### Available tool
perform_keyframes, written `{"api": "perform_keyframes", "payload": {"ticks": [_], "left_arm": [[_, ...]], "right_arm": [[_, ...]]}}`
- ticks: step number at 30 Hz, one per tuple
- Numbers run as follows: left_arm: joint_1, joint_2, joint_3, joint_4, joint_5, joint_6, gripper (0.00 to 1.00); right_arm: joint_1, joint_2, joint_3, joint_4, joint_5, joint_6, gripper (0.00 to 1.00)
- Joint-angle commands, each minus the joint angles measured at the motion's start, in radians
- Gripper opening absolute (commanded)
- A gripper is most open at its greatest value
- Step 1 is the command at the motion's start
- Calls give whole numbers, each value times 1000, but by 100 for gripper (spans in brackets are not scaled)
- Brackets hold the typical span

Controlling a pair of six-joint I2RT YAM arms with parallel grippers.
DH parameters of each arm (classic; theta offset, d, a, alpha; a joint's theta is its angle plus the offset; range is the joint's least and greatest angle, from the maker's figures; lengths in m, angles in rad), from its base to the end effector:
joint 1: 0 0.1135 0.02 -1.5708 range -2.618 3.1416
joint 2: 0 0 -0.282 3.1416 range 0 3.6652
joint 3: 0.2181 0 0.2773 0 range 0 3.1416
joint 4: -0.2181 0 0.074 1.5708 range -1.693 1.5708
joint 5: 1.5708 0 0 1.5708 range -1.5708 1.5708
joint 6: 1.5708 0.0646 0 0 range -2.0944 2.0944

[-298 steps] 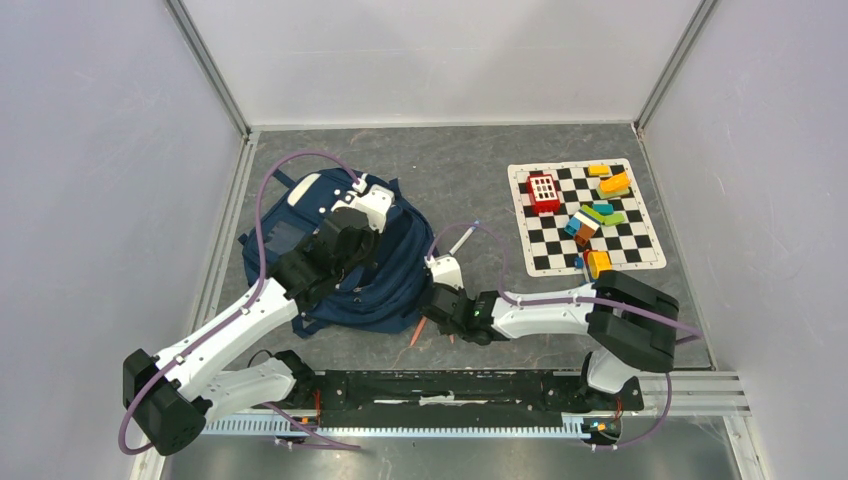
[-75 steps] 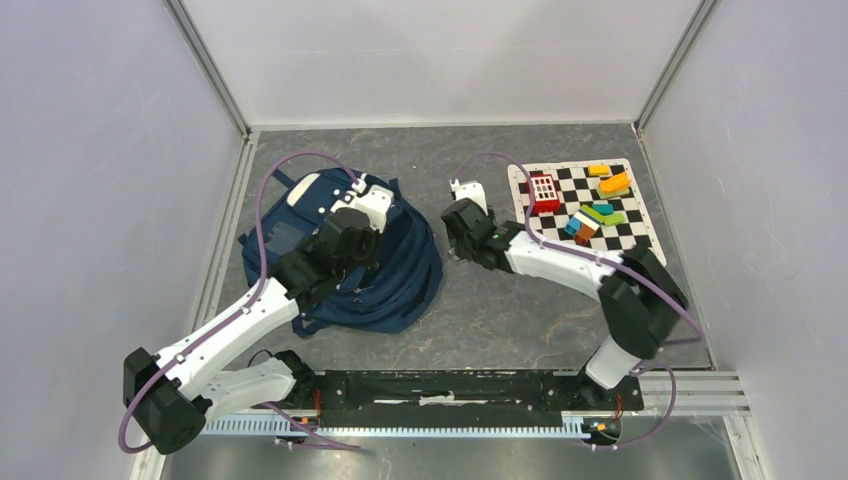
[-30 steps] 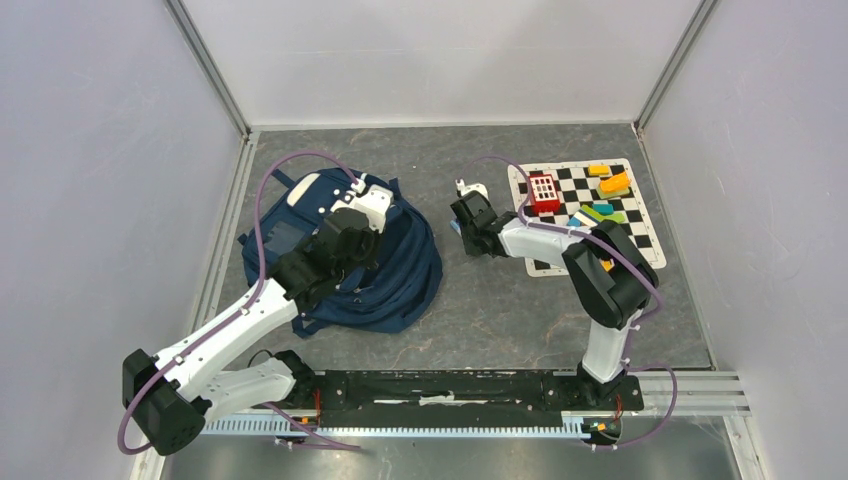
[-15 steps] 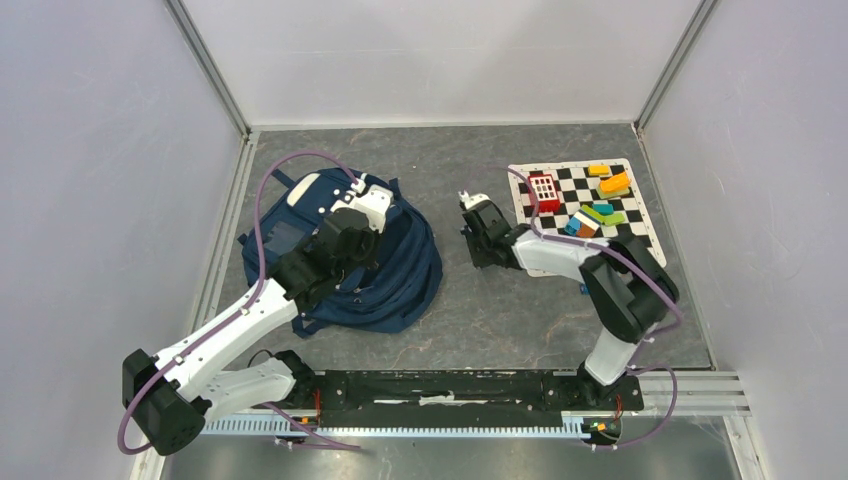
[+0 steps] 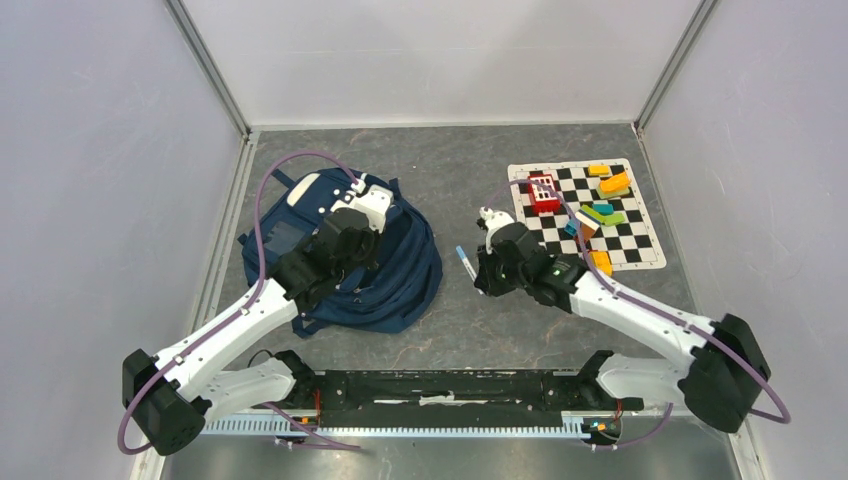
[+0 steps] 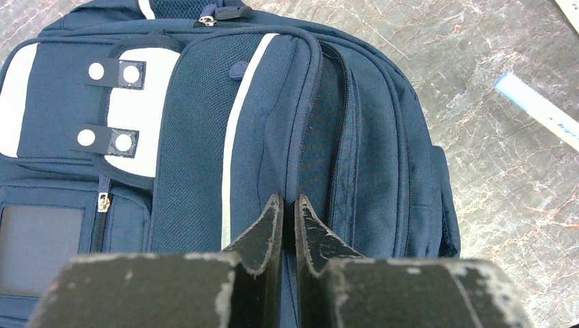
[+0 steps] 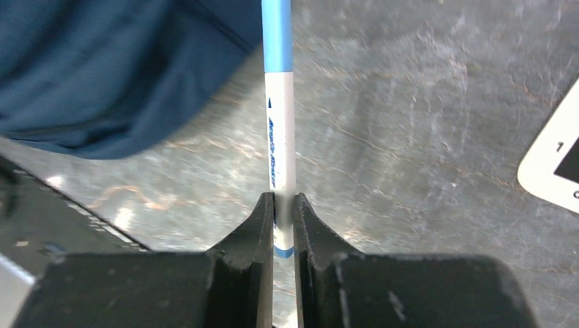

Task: Pack the student bag
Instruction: Pick up the stationery from the center of the board, then place the stationery in the student bag.

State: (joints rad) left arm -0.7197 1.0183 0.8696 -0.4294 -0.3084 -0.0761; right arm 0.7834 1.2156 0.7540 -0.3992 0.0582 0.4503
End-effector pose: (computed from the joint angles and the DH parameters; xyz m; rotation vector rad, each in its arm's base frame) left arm 0.2101 -0.1581 0.2987 0.4998 2.0619 -0.1407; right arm 0.2020 0.1959 0.2060 -0.3861 2.4589 0.4746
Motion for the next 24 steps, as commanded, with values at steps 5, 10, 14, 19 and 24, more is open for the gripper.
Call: {"api": "perform_keyframes", "payload": {"ticks": [5,10,14,19,24], "left_arm": [[-6,-20,23,51,15,13,6],[-6,-16,23,50,9,16,6],[-6,-16,23,51,10,16,6],[-6,-13,25,49,13,16,6],[-6,-19,22,50,9,16,6]], "right_arm": [[37,-8,206,21,-130,95,0],[78,143,338,20,-167,85,0],[99,255,424,33,-184,80,0],[100,403,538,57,-171,85,0],[100,567,713,69,-161,90,0]]}}
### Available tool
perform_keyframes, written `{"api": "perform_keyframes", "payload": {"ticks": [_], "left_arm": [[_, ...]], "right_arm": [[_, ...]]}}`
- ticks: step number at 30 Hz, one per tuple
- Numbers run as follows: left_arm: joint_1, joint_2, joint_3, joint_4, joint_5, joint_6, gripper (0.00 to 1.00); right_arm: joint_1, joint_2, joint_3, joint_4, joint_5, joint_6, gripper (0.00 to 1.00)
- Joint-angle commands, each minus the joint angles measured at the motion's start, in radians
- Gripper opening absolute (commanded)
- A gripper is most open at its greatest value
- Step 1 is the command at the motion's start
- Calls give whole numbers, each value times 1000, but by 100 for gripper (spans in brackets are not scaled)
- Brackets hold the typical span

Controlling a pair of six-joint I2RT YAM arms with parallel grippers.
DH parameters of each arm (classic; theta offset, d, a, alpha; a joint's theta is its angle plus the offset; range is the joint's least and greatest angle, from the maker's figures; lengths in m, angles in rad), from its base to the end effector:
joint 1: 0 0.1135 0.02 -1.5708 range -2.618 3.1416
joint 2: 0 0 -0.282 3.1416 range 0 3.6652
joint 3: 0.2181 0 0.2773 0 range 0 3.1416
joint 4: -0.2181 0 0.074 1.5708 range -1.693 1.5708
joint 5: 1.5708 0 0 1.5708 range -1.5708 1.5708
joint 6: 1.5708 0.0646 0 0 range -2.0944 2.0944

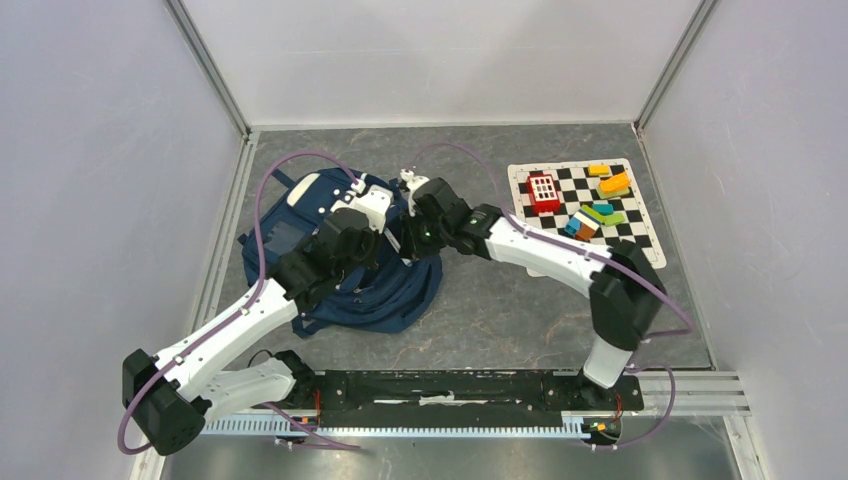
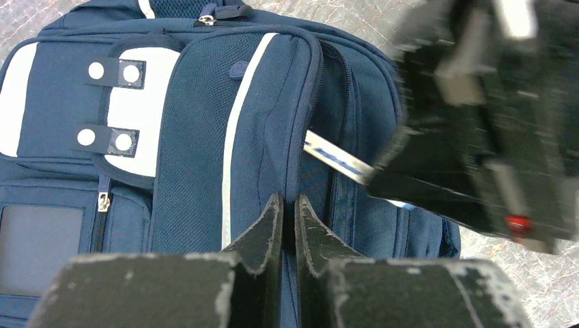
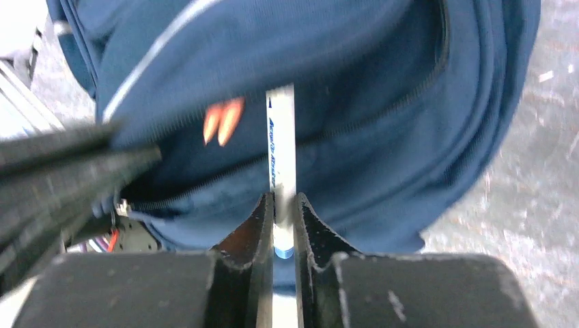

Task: Pack the student bag
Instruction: Place the stationery in the student bag.

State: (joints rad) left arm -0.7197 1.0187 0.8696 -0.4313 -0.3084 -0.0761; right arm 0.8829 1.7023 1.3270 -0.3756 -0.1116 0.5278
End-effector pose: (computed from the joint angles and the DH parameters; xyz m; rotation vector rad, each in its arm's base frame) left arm 0.2100 -0.1580 0.2984 0.5008 2.0638 -0.1396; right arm 0.2687 0.3382 0.2554 -0.4948 2.4186 0.8003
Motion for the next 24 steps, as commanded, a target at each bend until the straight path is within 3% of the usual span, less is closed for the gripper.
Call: {"api": "perform_keyframes", "payload": {"ticks": [1,6,14,24], "left_arm": [[-6,-19,23,52,9,17,6],[-6,-23,23,51,14,16,6],[-6,-25,25,51,18,15,6],[-7,-22,22,55,25,9,8]], "right_arm": [[1,109,178,44,23,17,0],[-11,213,262,98,64,69,0],[-10,220,179,232,156,147,3],[-10,123,71,254,220,108,46]]}}
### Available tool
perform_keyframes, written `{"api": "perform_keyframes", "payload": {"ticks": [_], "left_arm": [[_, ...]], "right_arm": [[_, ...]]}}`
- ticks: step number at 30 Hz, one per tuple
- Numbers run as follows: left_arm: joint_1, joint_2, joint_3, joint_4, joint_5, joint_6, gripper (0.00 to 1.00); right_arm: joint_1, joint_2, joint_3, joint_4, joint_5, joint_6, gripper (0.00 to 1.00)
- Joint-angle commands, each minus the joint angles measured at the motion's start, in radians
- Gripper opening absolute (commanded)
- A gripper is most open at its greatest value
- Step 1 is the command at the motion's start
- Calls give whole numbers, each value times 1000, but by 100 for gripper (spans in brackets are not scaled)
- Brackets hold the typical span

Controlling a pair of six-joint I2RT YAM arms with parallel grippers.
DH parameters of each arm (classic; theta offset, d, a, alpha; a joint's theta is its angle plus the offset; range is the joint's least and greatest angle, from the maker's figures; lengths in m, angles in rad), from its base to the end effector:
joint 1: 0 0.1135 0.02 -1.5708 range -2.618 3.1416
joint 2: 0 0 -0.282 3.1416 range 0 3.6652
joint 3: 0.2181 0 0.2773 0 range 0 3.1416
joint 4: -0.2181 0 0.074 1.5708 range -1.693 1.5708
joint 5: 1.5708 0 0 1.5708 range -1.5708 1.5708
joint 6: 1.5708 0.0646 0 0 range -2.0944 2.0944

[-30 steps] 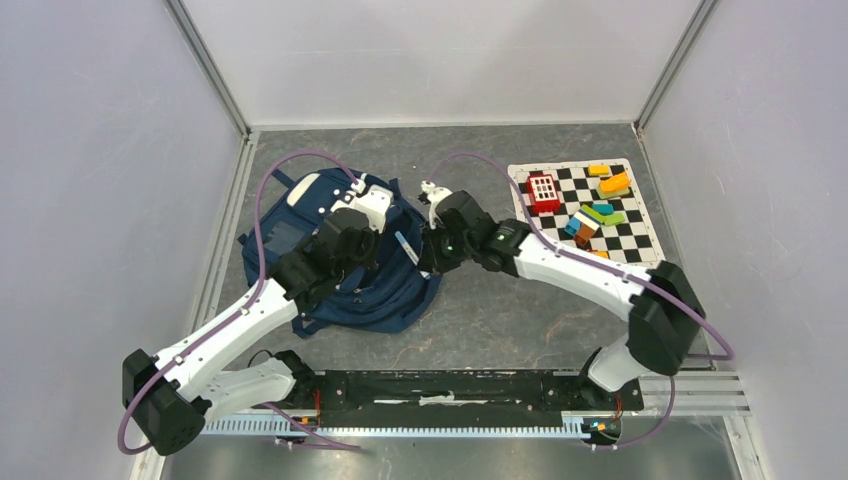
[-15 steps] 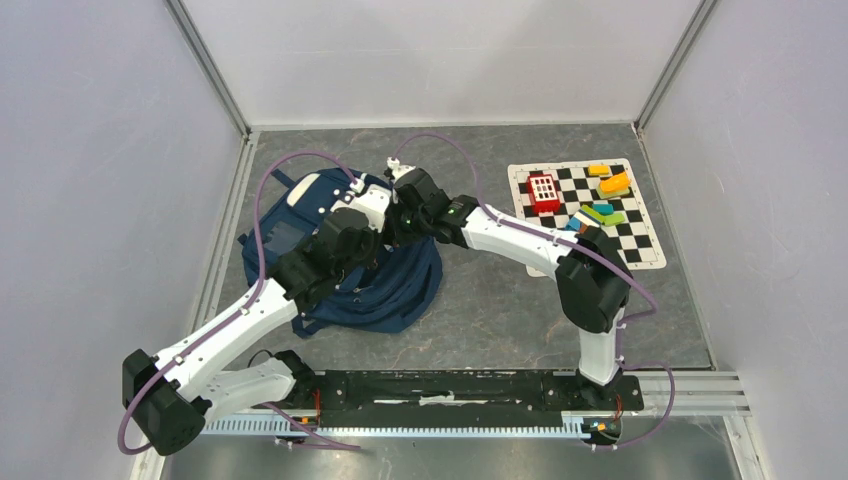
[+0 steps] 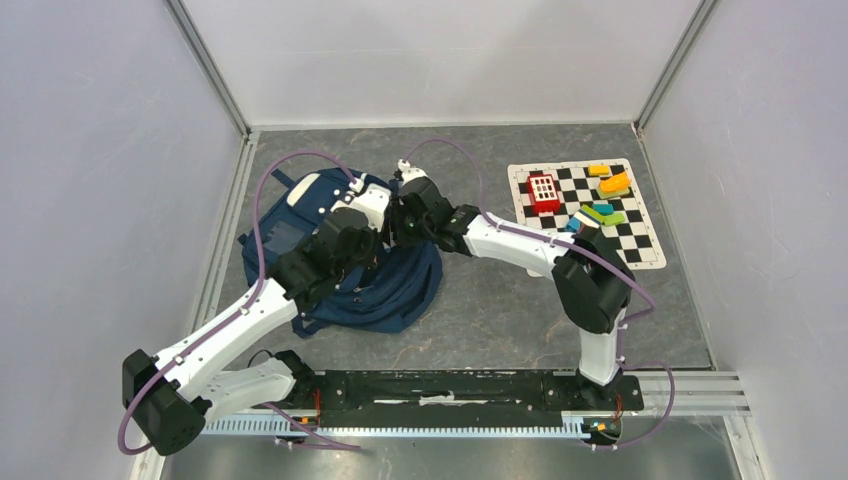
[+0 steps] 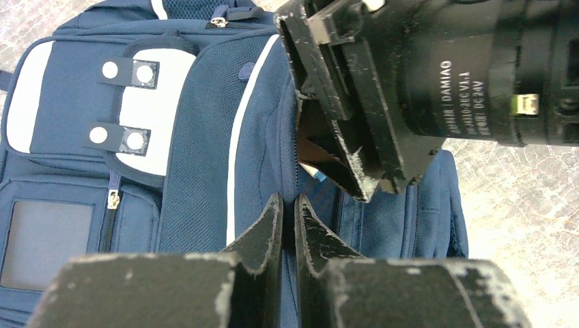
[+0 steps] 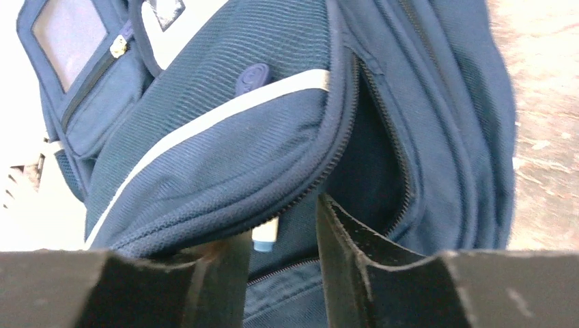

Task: Pack the student bag
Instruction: Place the stationery in the student bag, then zip the student bag at the center of the board.

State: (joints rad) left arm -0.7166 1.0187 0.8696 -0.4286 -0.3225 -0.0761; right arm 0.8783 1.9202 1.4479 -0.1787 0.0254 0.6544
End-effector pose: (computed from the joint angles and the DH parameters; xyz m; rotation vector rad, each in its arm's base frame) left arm 0.2110 -0.1567 0.2989 0.4876 2.0608 -0.1247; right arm 0.3174 0.3801 0.2248 -0.2474 2.3332 0.7845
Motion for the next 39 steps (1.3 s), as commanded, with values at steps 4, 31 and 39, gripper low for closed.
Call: {"api": "perform_keyframes", "payload": {"ticks": [4,31,39], "left_arm": [[-9,-23,19,61,55,-1,29],[256,-484,-383,66,213,-744,100],[270,-609,-501,4,138,-882,100]], "right_arm": [[-5,-220,-173,53,142,-51,56],[322,-489,-517,375,38,-608,60],[322,-320,-424,396,50,-597,54]]}}
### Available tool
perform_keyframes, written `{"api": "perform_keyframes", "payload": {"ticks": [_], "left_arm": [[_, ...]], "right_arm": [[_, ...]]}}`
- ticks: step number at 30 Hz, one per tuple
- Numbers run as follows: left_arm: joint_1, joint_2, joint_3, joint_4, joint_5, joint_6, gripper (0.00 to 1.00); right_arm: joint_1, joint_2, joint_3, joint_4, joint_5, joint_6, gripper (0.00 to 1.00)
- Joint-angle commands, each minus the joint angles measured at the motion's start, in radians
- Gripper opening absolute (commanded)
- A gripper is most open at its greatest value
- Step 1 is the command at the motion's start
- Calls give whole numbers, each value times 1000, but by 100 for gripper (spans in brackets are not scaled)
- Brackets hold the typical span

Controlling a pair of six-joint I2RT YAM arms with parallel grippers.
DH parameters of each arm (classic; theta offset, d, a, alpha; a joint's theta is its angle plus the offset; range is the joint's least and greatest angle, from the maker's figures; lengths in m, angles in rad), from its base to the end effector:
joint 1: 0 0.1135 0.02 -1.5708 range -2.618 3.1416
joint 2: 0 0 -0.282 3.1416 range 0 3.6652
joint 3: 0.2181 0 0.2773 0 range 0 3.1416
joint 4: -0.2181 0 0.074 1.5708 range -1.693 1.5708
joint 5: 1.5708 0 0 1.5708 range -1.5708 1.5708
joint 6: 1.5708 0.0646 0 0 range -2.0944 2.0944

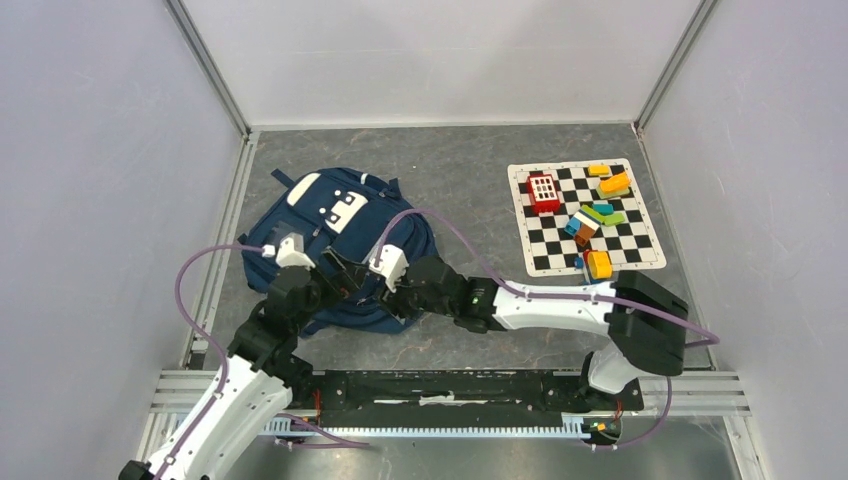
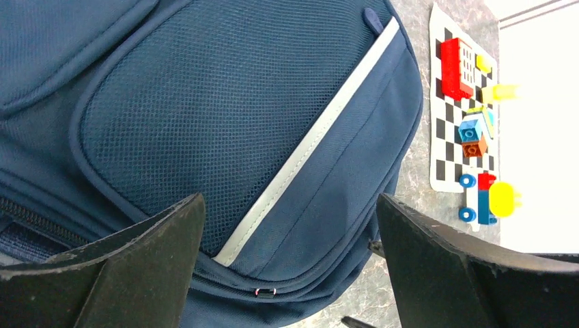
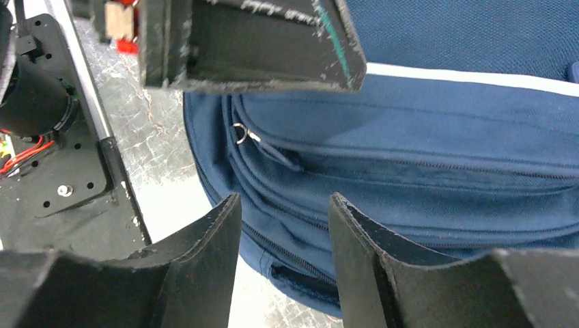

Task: Pack the student bag
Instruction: Zip the student bag at the center of the board.

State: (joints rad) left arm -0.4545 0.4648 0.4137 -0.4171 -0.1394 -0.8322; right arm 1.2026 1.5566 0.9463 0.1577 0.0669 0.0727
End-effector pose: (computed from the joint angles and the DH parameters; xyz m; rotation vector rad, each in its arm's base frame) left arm 0.1517 -0.0641 0.2237 -0.4822 2.0435 -0.6566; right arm 0.1468 0.3686 0.2289 -1.0880 1.7987 0.7263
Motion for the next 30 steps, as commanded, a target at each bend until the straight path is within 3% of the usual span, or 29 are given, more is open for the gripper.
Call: {"api": "perform_keyframes", "payload": {"ticks": [1,8,19,24,30], "left_arm": [[8,-77,-56,-11,-53,-139,100],[8,-159,-85,-78,-83,-176,100],[7,-181,9,-287,-137,-146,100],[8,-191,55,-349,-180,-115,100],[8,-187,13,-302,-136,-132,97]], "right_arm": [[-2,60,89,55,8,-15,54],[-2,151,159,15,0,3,47],[-1,128,73,19,10,69,44],[-2,48,-20,56,33,145,51],[-4,29,-54,97,48,139,55]]}}
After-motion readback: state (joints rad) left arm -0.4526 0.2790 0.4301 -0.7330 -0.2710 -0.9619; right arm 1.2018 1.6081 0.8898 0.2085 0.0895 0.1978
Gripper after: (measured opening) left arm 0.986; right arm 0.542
